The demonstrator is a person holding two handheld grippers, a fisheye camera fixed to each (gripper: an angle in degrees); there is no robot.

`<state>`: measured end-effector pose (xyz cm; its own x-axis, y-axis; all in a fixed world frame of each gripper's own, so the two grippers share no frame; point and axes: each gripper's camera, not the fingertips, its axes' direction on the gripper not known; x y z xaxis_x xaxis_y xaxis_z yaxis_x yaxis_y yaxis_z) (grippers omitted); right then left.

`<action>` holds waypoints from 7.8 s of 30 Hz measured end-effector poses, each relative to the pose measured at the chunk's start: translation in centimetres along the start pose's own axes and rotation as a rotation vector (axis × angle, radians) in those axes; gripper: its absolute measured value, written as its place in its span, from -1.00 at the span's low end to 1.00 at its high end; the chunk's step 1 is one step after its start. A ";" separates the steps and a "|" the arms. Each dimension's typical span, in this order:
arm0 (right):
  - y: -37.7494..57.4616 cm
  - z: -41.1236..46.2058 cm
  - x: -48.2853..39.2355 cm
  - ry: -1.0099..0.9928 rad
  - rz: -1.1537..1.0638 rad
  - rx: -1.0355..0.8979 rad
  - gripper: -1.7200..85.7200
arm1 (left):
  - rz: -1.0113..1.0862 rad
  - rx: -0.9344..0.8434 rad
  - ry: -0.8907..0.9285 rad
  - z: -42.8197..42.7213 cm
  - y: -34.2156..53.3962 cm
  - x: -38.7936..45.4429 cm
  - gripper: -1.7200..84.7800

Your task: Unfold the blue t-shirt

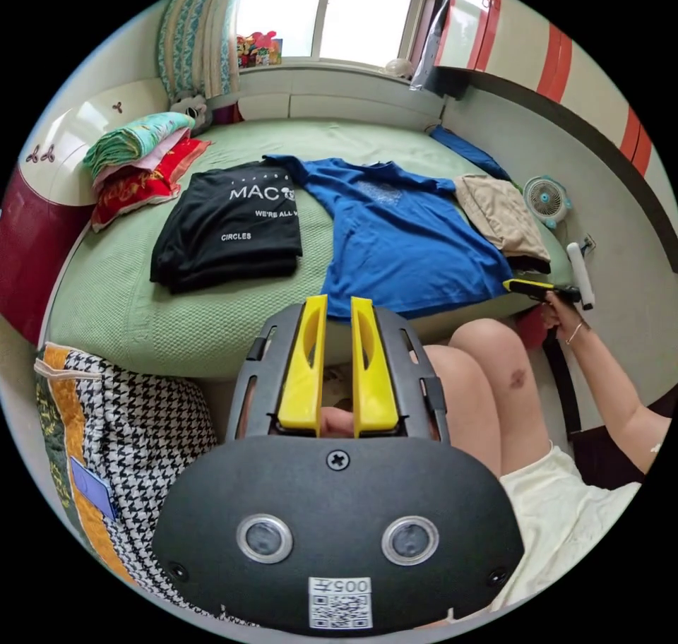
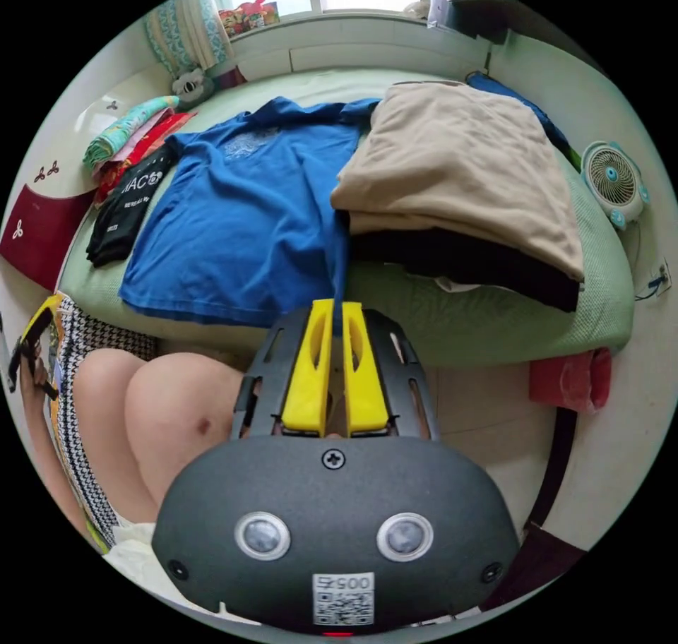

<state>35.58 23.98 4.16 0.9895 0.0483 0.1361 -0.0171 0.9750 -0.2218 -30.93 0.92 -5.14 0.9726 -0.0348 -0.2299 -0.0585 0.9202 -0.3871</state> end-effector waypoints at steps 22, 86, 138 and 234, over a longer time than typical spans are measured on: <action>8.7 -8.8 4.8 -0.126 0.078 0.161 -1.00 | -0.045 -0.202 -0.079 11.8 3.5 4.6 -0.71; 13.3 1.2 -27.7 0.045 0.107 0.218 -0.98 | 0.019 0.057 -0.227 12.8 11.0 29.5 -0.97; 6.8 6.2 -35.2 0.018 -0.076 0.175 -0.98 | -0.070 0.016 -0.080 17.4 10.1 31.7 -0.98; -10.3 9.9 -25.7 0.007 -0.169 -0.056 -0.99 | -0.072 -0.051 -0.026 13.9 -2.6 18.1 -0.98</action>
<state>8.86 14.88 12.53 0.9787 -0.1166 0.1687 0.1568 0.9556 -0.2496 -10.02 3.32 4.08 0.9801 -0.0900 -0.1770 0.0014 0.8946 -0.4470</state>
